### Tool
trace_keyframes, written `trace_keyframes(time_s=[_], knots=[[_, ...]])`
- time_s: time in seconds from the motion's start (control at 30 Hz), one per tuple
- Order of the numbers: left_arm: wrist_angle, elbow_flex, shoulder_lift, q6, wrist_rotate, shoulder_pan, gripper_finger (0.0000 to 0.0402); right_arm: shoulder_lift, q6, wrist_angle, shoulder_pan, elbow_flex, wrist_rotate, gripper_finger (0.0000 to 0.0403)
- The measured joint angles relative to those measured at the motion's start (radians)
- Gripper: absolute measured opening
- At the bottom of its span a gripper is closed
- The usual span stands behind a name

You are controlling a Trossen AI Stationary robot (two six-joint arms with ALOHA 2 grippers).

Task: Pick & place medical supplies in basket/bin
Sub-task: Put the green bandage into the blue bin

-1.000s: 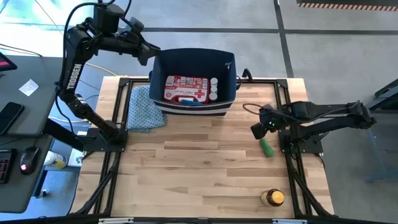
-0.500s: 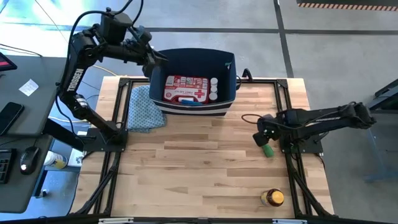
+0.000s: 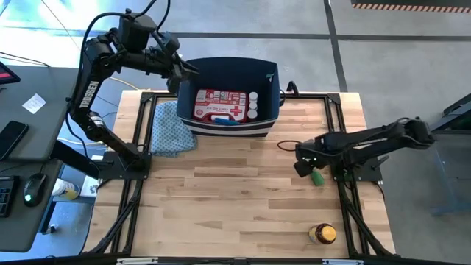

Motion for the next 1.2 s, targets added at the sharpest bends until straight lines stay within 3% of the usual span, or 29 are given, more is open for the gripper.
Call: trace_keyframes(time_s=[0.63, 0.87, 1.2], knots=[[0.000, 0.000, 0.000, 0.059, 0.018, 0.001, 0.0144, 0.198, 0.008, 0.113, -0.004, 0.001, 0.044, 0.0243], [-0.018, 0.000, -0.003, 0.060, 0.018, 0.001, 0.0144, 0.209, 0.043, 0.129, -0.003, 0.001, 0.052, 0.0239], [0.019, 0.000, -0.010, 0.050, -0.062, 0.001, 0.0144, 0.209, 0.042, 0.162, -0.003, 0.001, 0.066, 0.0211]])
